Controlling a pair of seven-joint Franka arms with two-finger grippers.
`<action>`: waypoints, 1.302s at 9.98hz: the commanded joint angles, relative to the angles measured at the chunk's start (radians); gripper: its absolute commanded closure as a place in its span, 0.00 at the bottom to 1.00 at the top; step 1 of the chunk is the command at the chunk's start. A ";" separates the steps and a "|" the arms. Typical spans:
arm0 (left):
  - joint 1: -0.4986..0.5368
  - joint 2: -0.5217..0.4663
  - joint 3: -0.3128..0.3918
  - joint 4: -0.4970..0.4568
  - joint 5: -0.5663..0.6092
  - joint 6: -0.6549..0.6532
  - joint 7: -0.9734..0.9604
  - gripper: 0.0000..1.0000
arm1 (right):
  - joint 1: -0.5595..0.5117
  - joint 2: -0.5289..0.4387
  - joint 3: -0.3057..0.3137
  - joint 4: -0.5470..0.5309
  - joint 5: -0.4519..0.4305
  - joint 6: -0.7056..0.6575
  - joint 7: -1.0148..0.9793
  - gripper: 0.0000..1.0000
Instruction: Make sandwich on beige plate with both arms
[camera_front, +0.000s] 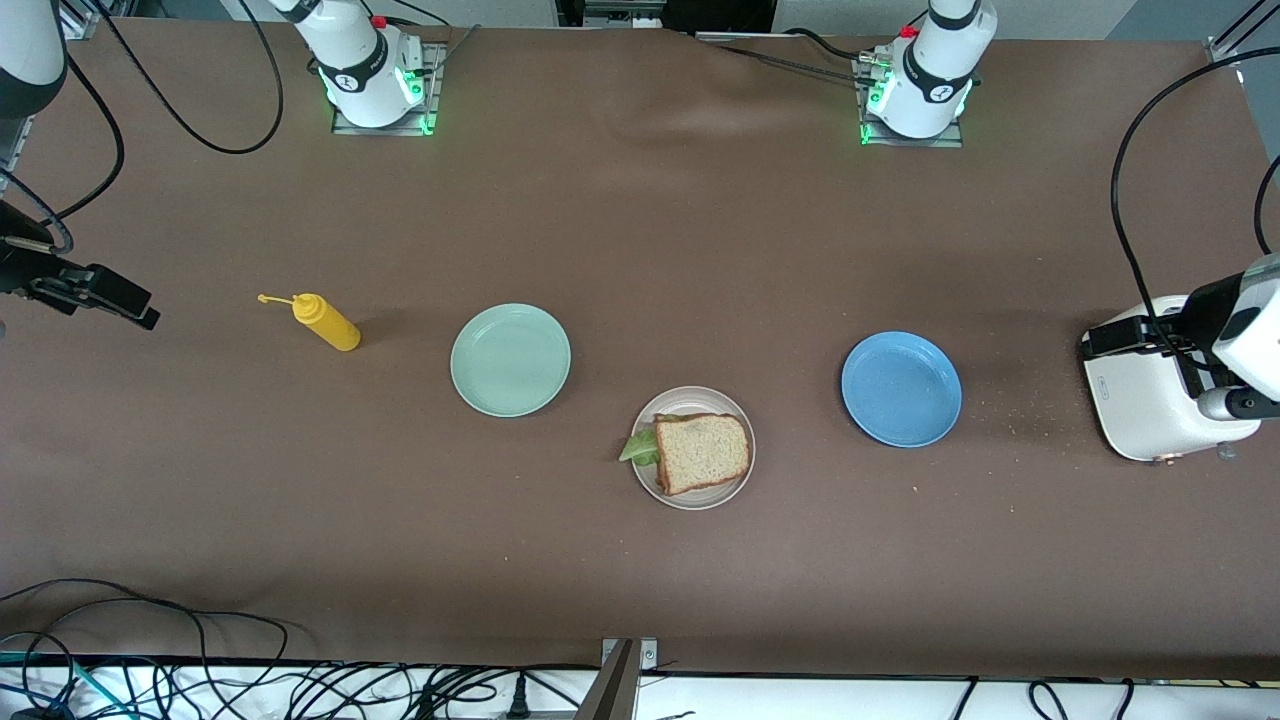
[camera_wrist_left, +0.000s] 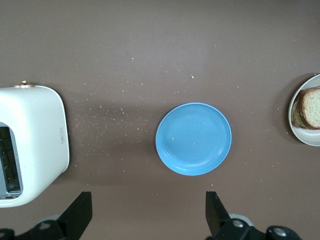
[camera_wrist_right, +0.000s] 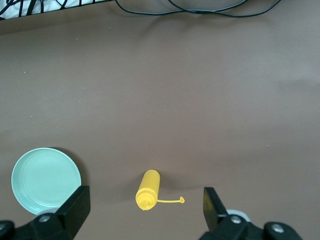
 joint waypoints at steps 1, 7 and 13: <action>-0.008 -0.230 -0.031 -0.359 0.052 0.218 0.011 0.00 | -0.002 -0.014 -0.001 -0.003 -0.012 -0.002 -0.004 0.00; -0.008 -0.257 -0.051 -0.224 0.097 0.073 0.071 0.00 | -0.002 -0.017 -0.001 0.009 0.002 0.005 0.042 0.00; -0.016 -0.200 -0.074 -0.007 0.130 -0.130 0.071 0.00 | -0.002 -0.014 -0.001 0.045 0.002 0.009 0.047 0.00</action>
